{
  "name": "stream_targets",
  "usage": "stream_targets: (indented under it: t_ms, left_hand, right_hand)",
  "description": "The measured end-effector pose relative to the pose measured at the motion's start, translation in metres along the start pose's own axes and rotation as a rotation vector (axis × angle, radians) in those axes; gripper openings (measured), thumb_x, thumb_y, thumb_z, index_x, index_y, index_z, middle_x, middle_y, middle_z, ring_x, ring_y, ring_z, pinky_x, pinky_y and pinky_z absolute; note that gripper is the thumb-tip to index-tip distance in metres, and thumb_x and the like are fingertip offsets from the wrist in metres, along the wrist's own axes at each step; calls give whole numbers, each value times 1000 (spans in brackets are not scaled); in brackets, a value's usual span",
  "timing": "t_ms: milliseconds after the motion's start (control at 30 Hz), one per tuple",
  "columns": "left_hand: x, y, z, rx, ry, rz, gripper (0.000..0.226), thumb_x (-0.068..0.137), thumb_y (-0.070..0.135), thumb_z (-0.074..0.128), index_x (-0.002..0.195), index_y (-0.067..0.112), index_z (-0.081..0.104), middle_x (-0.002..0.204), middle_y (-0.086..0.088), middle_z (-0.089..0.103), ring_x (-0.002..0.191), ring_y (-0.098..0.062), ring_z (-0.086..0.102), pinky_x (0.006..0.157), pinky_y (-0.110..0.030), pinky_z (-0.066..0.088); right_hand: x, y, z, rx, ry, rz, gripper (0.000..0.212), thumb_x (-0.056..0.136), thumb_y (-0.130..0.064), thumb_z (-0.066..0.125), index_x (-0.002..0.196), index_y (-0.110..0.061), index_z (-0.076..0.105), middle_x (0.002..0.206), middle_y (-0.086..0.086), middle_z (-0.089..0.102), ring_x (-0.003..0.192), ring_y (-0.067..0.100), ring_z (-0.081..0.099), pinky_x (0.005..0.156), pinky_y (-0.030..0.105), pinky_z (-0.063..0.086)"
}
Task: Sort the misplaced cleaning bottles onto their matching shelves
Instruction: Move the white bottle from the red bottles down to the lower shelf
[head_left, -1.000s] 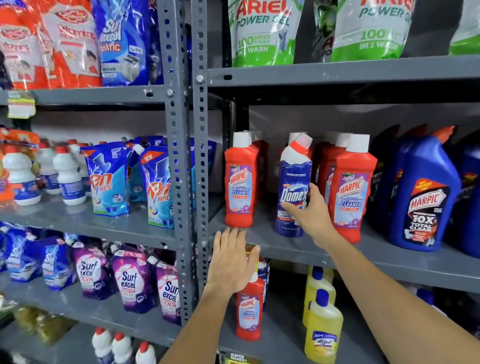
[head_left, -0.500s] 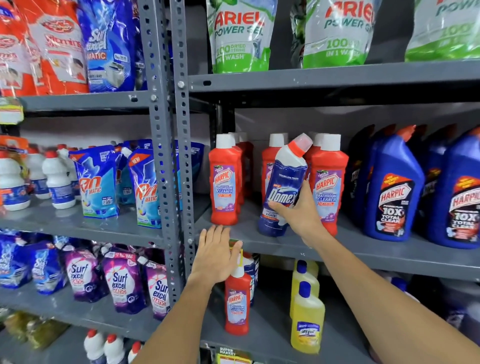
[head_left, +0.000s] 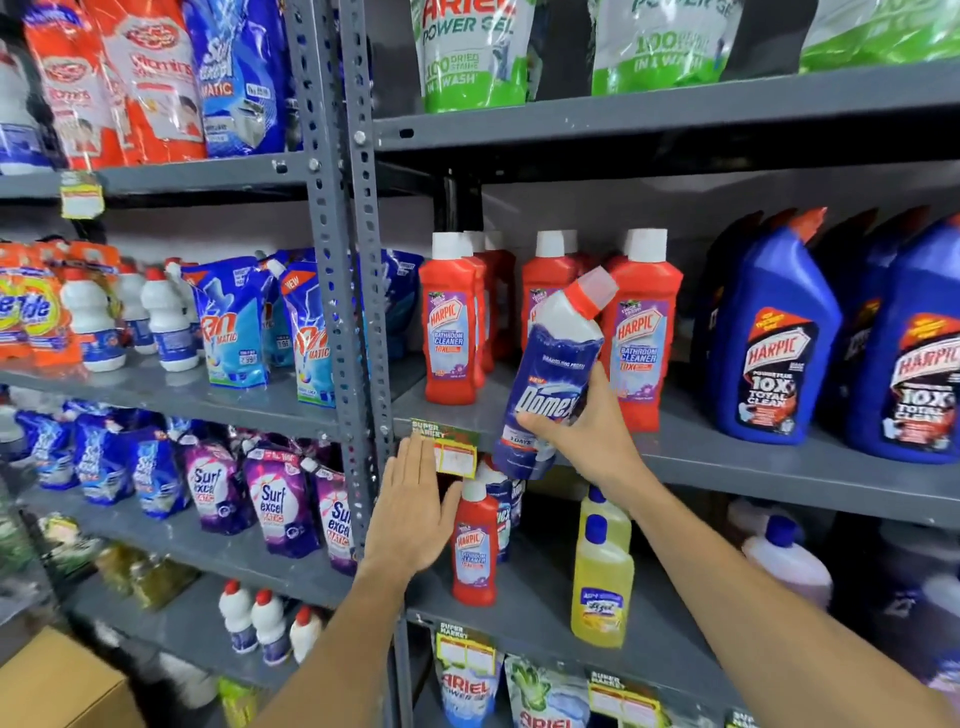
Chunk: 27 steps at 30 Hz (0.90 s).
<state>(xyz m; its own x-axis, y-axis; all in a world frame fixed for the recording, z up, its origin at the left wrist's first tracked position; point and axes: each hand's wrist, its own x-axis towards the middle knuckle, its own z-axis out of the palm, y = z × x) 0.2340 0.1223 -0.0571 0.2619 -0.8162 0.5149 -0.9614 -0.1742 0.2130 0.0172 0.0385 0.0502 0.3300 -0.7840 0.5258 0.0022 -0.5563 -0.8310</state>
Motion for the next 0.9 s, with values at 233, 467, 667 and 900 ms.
stream_targets:
  t_ms: [233, 467, 667, 900]
  left_hand:
    - [-37, -16, 37, 66, -149, -5, 89, 89, 64, 3, 153, 4, 11, 163, -13, 11, 150, -25, 6, 121, -38, 5]
    - [-47, -39, 83, 76, -337, 1, 75, 99, 55, 23, 154, 6, 6, 164, -11, 8, 150, -25, 3, 122, -40, 6]
    - [-62, -63, 148, 43, -535, 21, 83, 93, 64, 13, 154, 8, 2, 164, -10, 2, 151, -23, -2, 122, -38, 2]
    - [-64, -88, 207, -10, -650, 34, 81, 98, 59, 20, 153, 5, -3, 164, -12, -4, 150, -24, -8, 121, -37, -5]
  right_hand:
    - [-44, 26, 1, -21, -106, 48, 74, 69, -14, 93, 130, -28, 52, 119, -17, 69, 106, -4, 67, 85, 15, 53]
    - [-82, 93, 13, -104, -199, 213, 74, 66, -16, 95, 126, -27, 54, 115, -16, 71, 103, -4, 69, 83, 15, 54]
    - [-101, 173, 39, -182, -104, 409, 72, 62, -5, 95, 113, -29, 51, 107, -12, 69, 91, -8, 67, 79, 17, 51]
    - [-110, 226, 77, -291, -15, 492, 70, 70, -10, 90, 116, -29, 42, 112, -3, 65, 102, 16, 63, 83, 12, 47]
